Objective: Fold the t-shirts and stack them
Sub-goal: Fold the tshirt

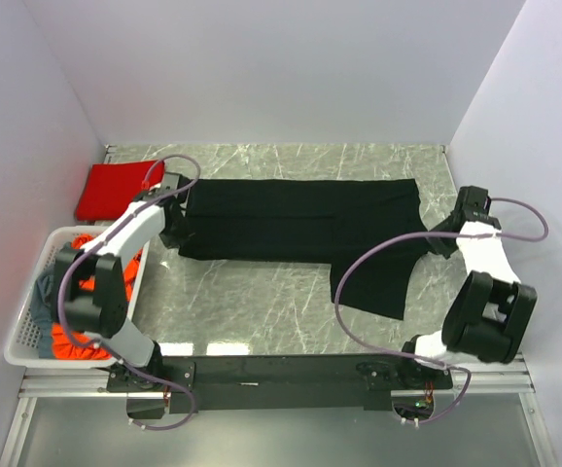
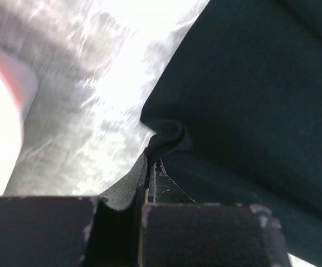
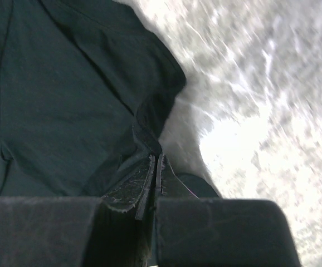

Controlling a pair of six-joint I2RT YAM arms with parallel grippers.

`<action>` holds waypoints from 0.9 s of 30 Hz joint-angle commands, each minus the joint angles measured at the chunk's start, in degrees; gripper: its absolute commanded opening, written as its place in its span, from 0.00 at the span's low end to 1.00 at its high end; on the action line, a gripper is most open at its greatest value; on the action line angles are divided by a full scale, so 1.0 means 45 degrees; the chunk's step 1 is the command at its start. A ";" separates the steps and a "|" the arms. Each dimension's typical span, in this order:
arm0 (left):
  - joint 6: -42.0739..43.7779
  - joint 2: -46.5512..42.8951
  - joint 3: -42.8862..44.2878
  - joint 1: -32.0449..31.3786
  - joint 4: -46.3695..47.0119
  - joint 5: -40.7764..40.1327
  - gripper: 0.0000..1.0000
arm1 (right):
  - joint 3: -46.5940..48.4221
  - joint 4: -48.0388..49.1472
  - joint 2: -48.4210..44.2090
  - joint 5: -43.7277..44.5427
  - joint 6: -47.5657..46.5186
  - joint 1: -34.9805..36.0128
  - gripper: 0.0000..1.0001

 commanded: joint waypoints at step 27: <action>0.0363 0.4648 0.3778 0.0932 0.0655 -0.1497 0.01 | 0.3934 0.1035 0.4763 0.0635 -0.0235 0.0403 0.00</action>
